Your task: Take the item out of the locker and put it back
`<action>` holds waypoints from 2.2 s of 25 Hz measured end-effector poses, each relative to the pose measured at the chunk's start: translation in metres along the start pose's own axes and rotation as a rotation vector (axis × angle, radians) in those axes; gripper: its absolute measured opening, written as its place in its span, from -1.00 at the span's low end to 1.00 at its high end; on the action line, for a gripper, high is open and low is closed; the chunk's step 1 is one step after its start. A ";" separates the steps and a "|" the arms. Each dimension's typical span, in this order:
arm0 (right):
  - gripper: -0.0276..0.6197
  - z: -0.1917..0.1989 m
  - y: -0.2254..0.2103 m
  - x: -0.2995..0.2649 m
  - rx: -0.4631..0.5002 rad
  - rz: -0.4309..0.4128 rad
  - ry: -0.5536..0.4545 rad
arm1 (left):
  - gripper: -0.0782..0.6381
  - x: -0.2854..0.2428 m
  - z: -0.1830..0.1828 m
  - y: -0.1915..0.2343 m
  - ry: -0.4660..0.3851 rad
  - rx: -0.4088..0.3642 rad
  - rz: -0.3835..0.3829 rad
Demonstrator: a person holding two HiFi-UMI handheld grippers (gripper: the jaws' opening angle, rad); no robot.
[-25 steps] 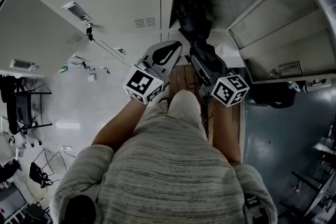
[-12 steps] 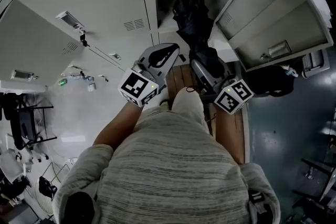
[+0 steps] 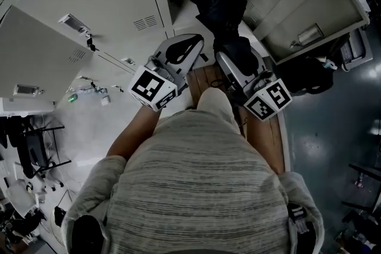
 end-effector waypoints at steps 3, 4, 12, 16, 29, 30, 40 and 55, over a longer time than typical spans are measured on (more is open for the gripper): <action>-0.19 -0.004 0.002 -0.002 0.018 -0.014 -0.003 | -0.73 -0.002 -0.006 -0.001 -0.009 -0.010 0.008; -0.19 -0.005 0.003 -0.002 0.022 -0.018 -0.003 | -0.73 -0.002 -0.007 -0.001 -0.011 -0.013 0.011; -0.19 -0.005 0.002 0.001 0.019 -0.025 -0.007 | -0.73 -0.004 -0.011 -0.004 -0.026 -0.012 0.017; -0.19 -0.005 -0.001 0.007 -0.001 -0.020 -0.013 | -0.73 -0.005 -0.011 -0.007 -0.025 -0.006 0.027; -0.19 0.009 -0.024 0.011 0.011 0.037 0.120 | -0.73 -0.017 0.007 -0.008 -0.010 0.005 0.039; -0.19 0.013 -0.028 0.009 0.011 0.040 0.137 | -0.73 -0.016 0.010 -0.007 -0.008 0.010 0.035; -0.19 0.045 -0.071 -0.031 0.076 0.092 0.336 | -0.73 -0.019 0.026 0.011 -0.020 0.030 -0.011; -0.19 0.081 -0.126 -0.120 0.163 0.117 0.593 | -0.73 -0.036 0.048 0.045 -0.002 0.039 -0.080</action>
Point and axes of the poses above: the fingertips, and each gripper's own axes: x backward along the fingers, y to its left, z out of its underside, the point moved 10 cm from there along x, backward along the fingers, and after that the axes turned 5 degrees about -y, right-handed, at the moved point
